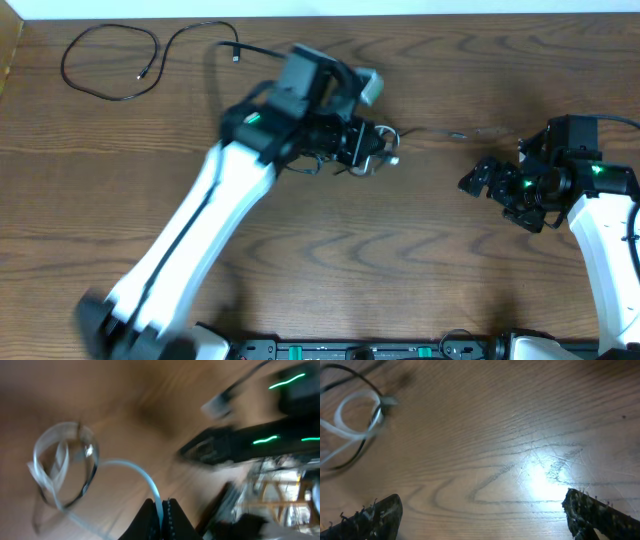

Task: Untangle cables

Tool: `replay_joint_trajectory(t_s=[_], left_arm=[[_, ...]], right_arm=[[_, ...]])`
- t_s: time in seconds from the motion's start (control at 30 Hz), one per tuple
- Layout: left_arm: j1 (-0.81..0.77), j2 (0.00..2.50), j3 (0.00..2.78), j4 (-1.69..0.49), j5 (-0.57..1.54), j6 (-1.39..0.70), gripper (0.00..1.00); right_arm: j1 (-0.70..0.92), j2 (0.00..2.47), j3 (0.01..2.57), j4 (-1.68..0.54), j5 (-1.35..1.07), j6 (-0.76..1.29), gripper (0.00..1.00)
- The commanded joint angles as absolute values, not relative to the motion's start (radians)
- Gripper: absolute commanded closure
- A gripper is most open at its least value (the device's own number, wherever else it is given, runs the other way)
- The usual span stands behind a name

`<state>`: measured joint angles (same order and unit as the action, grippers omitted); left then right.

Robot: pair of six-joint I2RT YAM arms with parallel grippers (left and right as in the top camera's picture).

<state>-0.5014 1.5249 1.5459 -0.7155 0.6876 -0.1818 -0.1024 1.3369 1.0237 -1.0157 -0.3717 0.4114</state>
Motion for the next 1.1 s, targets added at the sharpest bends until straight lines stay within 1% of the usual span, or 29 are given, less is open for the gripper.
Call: replay_joint_trajectory(t_s=[0.0,0.2,0.4,0.47,0.6,0.73,0.93,1.0,1.07], left_arm=[[-0.504,1.392,1.567,-0.637,0.748,-0.288,0.92],[-0.504,1.264,1.567,-0.512,0.748,-0.313,0.93],[-0.504,1.270,1.567,-0.492,0.696,-0.400,0.93],[-0.504,1.285,1.567,-0.461,0.696,-0.432,0.92],[-0.504,1.305,1.567,-0.340,0.696,-0.483,0.93],[-0.504,1.307,1.567,-0.181,0.700,-0.578,0.93],[-0.541,1.307,1.567,-0.146,0.695,-0.612,0.93],[-0.547,1.307,1.567,-0.123,0.696,-0.633,0.93],[-0.548,1.307,1.567,-0.087,0.696,-0.676,0.93]], right_arm=[[-0.103,1.339,1.023,-1.023,-0.408,0.384,0.01],[-0.083,1.339,1.023,-1.023,-0.483,0.384,0.01],[0.006,1.339,1.023,-0.944,-0.760,0.315,0.01],[0.044,1.339,1.023,-0.907,-0.804,0.318,0.01],[0.121,1.339,1.023,-0.853,-0.799,0.349,0.01],[0.180,1.339,1.023,-0.795,-0.789,0.463,0.01],[0.254,1.340,1.023,-0.614,-0.779,0.647,0.01],[0.274,1.341,1.023,-0.590,-0.720,0.692,0.01],[0.295,1.343,1.023,-0.592,-0.593,0.752,0.01]])
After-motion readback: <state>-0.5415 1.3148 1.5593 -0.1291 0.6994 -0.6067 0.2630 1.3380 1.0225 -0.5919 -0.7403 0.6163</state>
